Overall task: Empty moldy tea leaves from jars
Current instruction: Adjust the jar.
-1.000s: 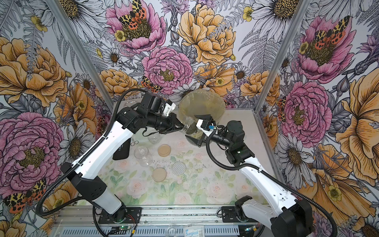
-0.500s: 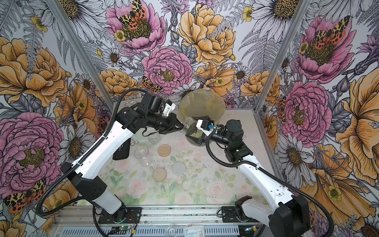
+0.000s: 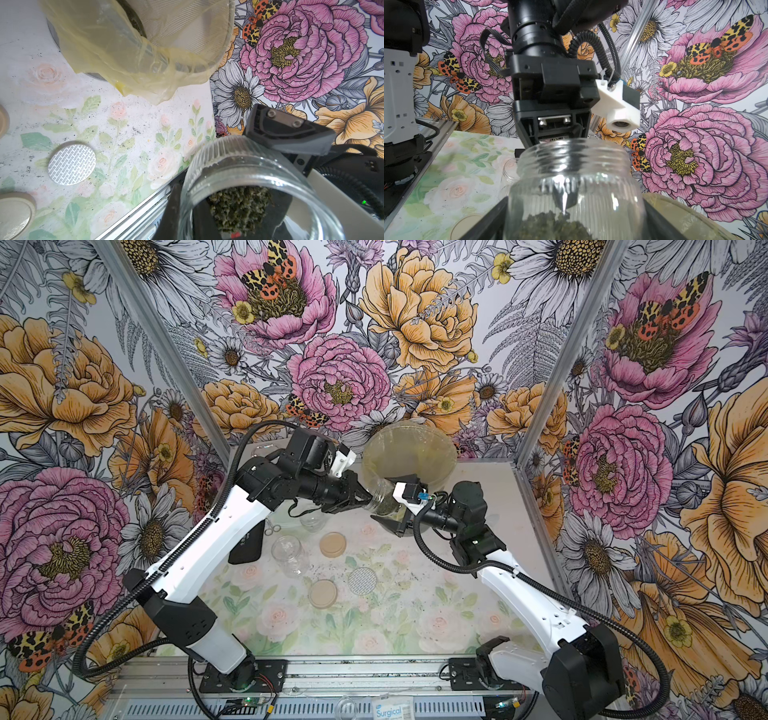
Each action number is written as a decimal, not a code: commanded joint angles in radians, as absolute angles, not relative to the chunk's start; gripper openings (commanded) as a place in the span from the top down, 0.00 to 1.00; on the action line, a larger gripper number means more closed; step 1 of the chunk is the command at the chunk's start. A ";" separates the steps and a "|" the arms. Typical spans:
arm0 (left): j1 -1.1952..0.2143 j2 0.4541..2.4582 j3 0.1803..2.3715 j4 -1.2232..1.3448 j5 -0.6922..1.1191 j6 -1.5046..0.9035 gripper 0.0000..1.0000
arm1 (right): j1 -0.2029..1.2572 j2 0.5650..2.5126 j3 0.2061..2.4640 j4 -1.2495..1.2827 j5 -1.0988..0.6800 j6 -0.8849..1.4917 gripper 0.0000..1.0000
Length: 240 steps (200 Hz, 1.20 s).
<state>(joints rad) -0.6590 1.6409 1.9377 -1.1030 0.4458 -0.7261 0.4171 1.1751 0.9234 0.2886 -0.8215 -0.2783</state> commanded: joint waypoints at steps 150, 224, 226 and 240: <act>-0.619 1.475 2.095 -1.049 0.014 -0.497 0.10 | 0.313 1.225 1.094 0.234 -0.711 -0.003 0.58; -0.615 1.316 1.943 -1.005 -0.146 -0.336 0.03 | 0.267 1.404 1.495 -0.332 -0.506 0.092 0.63; -0.616 1.312 1.938 -1.001 -0.147 -0.332 0.03 | 0.267 1.410 1.508 -0.349 -0.502 0.096 0.64; -0.621 1.277 1.878 -0.974 -0.159 -0.325 0.01 | 0.264 1.459 1.596 -0.454 -0.469 0.136 0.69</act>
